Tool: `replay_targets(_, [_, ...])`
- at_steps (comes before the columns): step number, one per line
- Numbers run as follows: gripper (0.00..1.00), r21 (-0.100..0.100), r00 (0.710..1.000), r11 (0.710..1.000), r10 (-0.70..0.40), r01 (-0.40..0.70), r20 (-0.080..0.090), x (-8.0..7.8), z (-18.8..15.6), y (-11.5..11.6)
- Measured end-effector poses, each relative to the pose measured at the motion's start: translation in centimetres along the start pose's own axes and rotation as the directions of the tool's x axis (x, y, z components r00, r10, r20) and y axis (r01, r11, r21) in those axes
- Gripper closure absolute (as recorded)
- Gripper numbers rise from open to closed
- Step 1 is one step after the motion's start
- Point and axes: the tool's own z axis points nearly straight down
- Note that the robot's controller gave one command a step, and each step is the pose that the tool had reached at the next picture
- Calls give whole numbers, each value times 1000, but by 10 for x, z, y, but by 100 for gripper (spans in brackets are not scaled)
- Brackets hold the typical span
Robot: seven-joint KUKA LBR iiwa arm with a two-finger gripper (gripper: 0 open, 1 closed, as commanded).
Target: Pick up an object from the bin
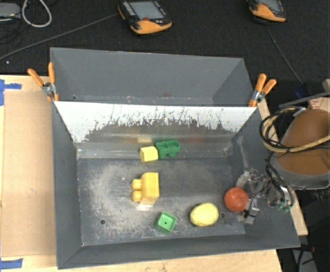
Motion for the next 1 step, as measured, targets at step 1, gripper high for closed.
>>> replay_targets(1, [0,-2,997,997,71,-71,11,12,-6,5])
